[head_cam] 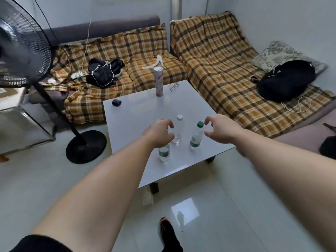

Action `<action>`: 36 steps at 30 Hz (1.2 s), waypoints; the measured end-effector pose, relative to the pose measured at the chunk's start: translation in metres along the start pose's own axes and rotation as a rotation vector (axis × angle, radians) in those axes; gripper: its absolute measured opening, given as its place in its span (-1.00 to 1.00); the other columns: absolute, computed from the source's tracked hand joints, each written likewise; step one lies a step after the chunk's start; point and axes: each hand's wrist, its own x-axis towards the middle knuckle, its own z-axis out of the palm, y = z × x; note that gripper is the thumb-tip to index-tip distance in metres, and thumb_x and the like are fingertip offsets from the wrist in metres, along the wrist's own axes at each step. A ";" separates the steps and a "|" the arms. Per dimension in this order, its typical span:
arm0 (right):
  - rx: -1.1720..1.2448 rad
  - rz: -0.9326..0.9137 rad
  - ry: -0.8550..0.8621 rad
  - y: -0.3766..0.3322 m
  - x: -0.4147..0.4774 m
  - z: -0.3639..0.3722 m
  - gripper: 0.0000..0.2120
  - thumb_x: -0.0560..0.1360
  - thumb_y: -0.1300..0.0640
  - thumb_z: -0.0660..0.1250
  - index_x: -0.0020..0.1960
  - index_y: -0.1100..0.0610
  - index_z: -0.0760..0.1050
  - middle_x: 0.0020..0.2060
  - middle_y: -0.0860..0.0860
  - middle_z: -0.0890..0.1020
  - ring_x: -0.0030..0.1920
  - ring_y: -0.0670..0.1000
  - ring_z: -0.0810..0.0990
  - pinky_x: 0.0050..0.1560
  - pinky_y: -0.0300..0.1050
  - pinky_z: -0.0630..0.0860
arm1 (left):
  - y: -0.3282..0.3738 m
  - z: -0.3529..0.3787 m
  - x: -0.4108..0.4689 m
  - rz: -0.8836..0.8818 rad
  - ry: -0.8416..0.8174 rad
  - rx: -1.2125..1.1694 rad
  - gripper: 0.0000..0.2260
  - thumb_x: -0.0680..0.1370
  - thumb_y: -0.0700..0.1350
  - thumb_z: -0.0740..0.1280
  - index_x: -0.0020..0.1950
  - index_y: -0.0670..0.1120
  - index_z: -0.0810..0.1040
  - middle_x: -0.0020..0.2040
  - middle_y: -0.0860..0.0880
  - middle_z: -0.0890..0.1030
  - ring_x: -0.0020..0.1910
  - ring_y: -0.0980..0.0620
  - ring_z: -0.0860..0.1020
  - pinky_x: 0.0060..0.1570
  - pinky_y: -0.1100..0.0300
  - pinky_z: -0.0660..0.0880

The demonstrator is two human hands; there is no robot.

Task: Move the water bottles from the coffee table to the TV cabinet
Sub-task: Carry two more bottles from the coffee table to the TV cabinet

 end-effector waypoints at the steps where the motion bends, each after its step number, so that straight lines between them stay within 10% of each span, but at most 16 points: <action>1: 0.009 0.024 -0.005 0.002 0.014 0.004 -0.62 0.51 -0.03 0.28 0.29 0.05 0.44 0.23 0.07 0.53 0.18 0.09 0.52 0.13 0.01 0.51 | -0.005 0.002 0.017 -0.009 -0.001 -0.030 -0.67 0.53 -0.02 0.29 0.30 0.04 0.47 0.28 -0.05 0.50 0.18 -0.09 0.51 0.13 0.03 0.51; 27: -0.059 0.166 -0.334 0.055 0.227 0.118 -0.40 0.50 0.11 0.22 0.51 -0.02 0.14 0.47 0.13 0.18 0.27 0.24 0.46 0.16 0.10 0.50 | -0.076 0.101 0.181 -0.316 -0.286 0.035 -0.56 0.56 0.04 0.20 0.45 0.08 0.31 0.40 -0.05 0.35 0.25 -0.16 0.48 0.13 0.02 0.44; 36: 0.006 0.027 -0.290 0.065 0.265 0.125 -0.79 0.44 0.24 0.31 0.06 0.13 0.51 0.06 0.12 0.48 -0.06 0.18 0.54 -0.11 0.00 0.51 | -0.071 0.114 0.197 -0.281 -0.241 -0.051 -0.80 0.51 -0.13 0.31 0.11 -0.05 0.56 0.14 -0.08 0.48 0.06 -0.16 0.53 -0.01 0.12 0.45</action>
